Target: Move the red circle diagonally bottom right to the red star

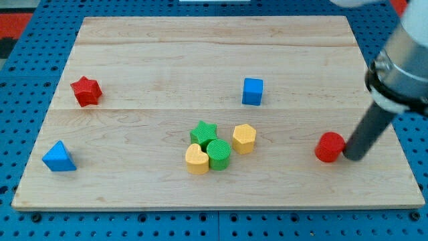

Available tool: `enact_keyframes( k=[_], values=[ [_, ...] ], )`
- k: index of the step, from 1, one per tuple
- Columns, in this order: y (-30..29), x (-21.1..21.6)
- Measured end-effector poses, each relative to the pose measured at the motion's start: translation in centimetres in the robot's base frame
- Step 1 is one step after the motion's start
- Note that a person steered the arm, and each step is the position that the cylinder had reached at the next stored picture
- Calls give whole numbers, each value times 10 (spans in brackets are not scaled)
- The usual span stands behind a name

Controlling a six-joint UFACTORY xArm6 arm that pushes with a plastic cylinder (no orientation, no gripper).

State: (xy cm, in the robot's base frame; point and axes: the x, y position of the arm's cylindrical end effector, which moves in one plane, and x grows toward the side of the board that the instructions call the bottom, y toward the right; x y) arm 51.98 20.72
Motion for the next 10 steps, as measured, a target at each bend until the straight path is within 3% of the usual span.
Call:
enact_keyframes(
  k=[1, 2, 3, 6, 7, 8, 10],
  values=[
    [-48, -20],
    [-14, 31],
    [-41, 41],
    [-143, -66],
    [-185, -71],
    [-260, -86],
    [-445, -71]
  ],
)
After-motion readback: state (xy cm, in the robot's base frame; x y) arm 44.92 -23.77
